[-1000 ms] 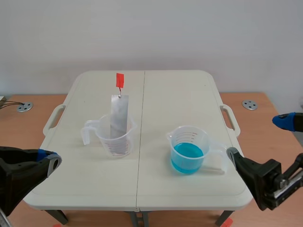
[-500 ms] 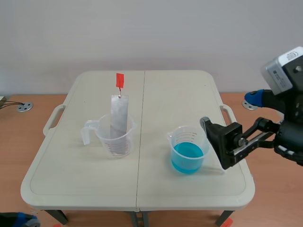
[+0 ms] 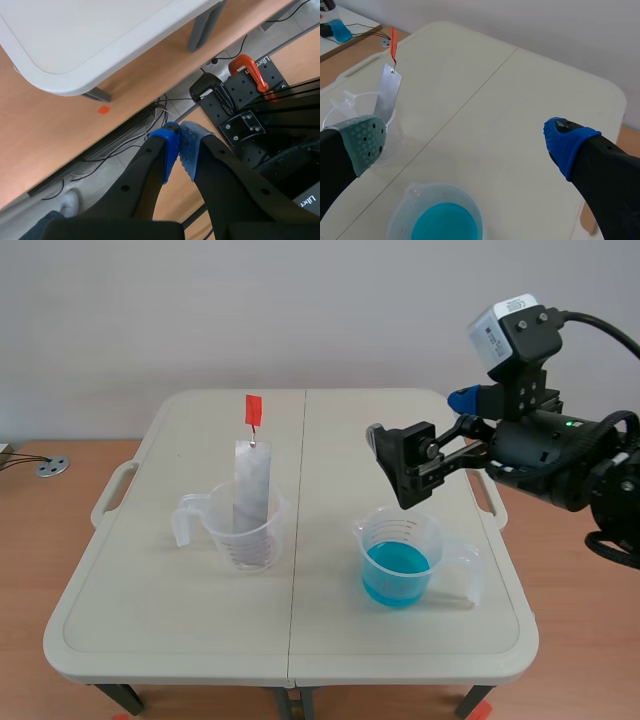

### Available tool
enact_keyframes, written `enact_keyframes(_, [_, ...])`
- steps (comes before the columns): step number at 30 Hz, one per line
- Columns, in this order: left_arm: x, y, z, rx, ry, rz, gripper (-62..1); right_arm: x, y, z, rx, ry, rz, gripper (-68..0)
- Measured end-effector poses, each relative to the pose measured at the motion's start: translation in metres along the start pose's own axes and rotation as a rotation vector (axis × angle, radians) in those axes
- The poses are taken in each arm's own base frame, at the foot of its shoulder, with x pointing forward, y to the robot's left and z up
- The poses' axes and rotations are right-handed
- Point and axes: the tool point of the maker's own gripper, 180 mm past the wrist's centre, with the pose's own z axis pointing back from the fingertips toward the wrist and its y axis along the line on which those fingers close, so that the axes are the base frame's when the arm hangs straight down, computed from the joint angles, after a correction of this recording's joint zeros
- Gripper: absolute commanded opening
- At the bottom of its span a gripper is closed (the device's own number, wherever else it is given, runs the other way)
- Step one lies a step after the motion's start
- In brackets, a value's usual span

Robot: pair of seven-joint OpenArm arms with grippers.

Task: Hold the metal plate by the orange handle, dip it into the blue solution, take it out and point at it, then put the plate back in the beaker on the left.
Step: 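Lift the metal plate out of the left beaker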

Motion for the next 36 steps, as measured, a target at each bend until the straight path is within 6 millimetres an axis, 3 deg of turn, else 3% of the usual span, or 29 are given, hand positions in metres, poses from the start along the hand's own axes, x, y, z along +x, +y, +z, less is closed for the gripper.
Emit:
enact_keyframes(5, [0.003, 0.000, 0.000, 0.000, -0.015, 0.000, -58.3, -0.006, 0.007, -0.034, 0.040, 0.013, -0.044, -1.2])
enact_keyframes(12, [0.024, 0.000, 0.001, 0.001, -0.131, -0.001, -58.3, -0.004, 0.025, -0.073, 0.104, 0.023, -0.079, -1.2])
enact_keyframes(22, [0.027, 0.000, 0.002, 0.000, -0.149, -0.001, -58.3, 0.024, 0.064, -0.111, 0.199, -0.015, -0.086, -1.2])
enact_keyframes(30, [0.027, 0.000, 0.002, 0.000, -0.149, -0.001, -58.3, 0.014, 0.070, -0.138, 0.208, 0.034, -0.138, -1.2])
enact_keyframes(36, [0.029, 0.000, 0.002, 0.000, -0.157, -0.001, -58.3, 0.012, 0.092, -0.153, 0.252, 0.065, -0.141, -1.2])
